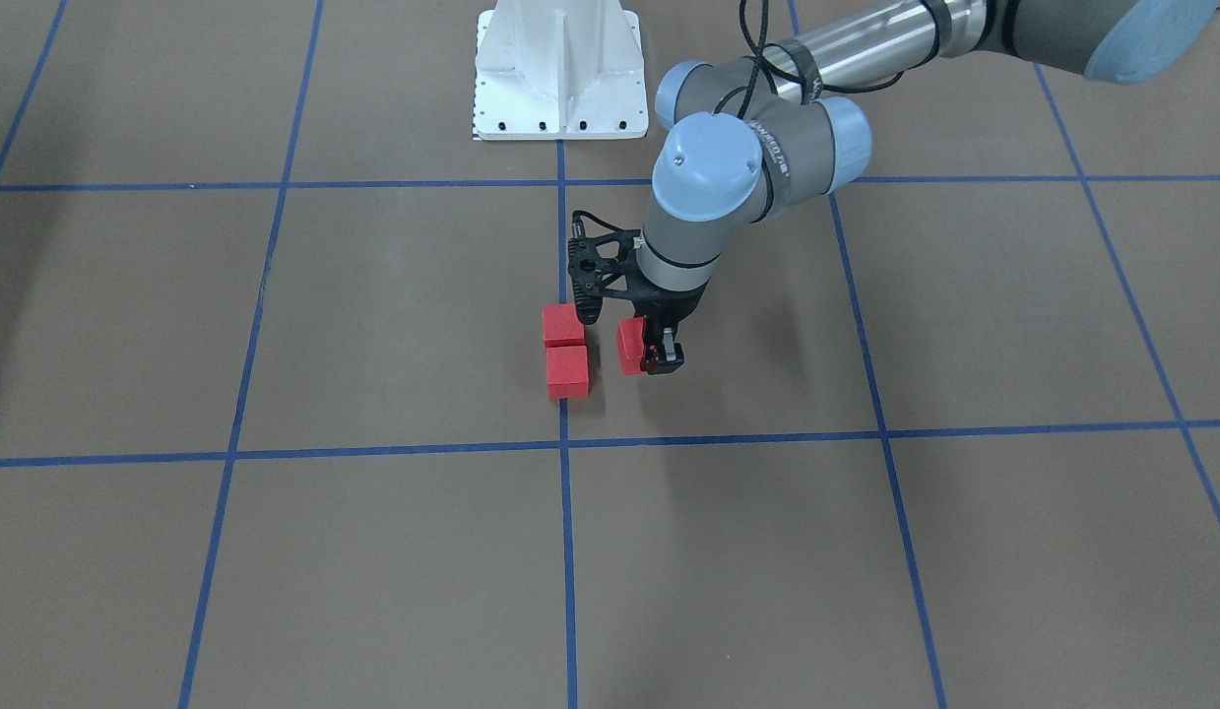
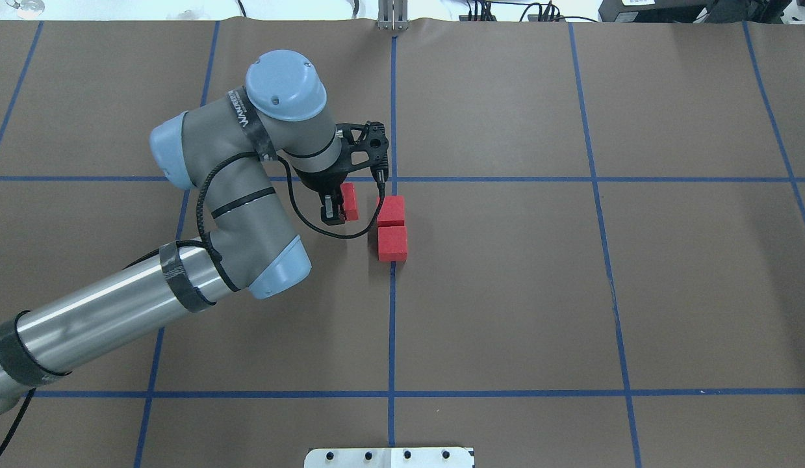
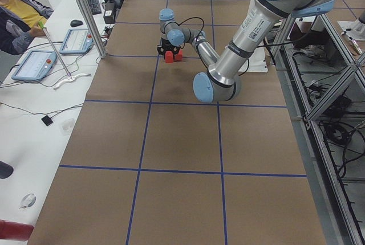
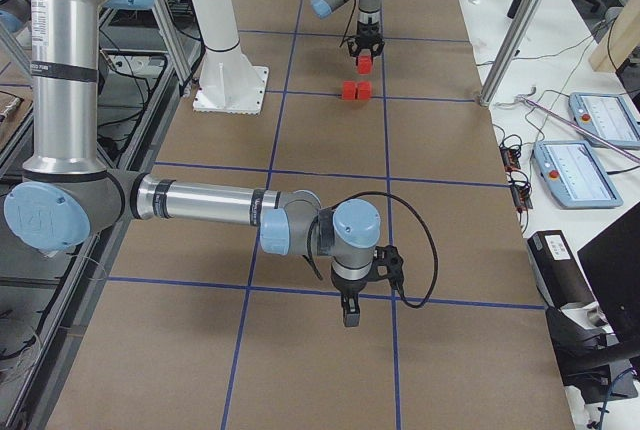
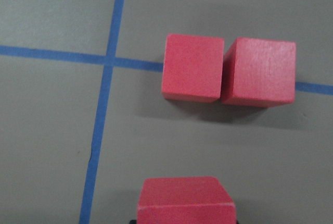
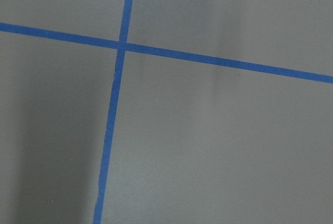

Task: Form red blocks into L shape at center
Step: 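Carry the edge cube with the left gripper toward the cube pair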

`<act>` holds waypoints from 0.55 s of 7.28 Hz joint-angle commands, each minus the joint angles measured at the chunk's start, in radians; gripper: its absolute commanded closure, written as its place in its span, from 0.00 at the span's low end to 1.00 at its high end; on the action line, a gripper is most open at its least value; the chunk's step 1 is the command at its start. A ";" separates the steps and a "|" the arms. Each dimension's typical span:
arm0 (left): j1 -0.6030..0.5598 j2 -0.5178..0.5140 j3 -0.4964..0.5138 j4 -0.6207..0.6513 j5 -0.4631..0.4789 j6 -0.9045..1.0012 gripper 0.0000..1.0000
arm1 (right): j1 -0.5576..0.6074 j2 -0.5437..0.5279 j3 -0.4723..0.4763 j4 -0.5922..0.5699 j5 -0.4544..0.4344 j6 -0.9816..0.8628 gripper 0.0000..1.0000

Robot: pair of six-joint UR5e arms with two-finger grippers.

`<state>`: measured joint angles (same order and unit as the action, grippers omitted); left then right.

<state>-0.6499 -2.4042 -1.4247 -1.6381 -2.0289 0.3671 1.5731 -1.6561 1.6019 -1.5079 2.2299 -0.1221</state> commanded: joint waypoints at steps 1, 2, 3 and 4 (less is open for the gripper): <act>0.006 -0.085 0.130 0.001 -0.007 0.071 1.00 | 0.001 -0.002 -0.002 0.000 0.001 0.001 0.00; 0.006 -0.085 0.144 -0.006 -0.007 0.093 1.00 | 0.001 -0.001 -0.006 0.000 0.001 0.001 0.00; 0.006 -0.085 0.145 -0.008 -0.005 0.099 1.00 | -0.001 -0.001 -0.007 0.000 0.001 0.001 0.00; 0.010 -0.085 0.159 -0.022 -0.005 0.101 1.00 | -0.001 -0.001 -0.007 -0.002 0.001 0.001 0.00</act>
<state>-0.6431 -2.4873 -1.2821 -1.6475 -2.0345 0.4588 1.5731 -1.6569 1.5961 -1.5082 2.2304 -0.1213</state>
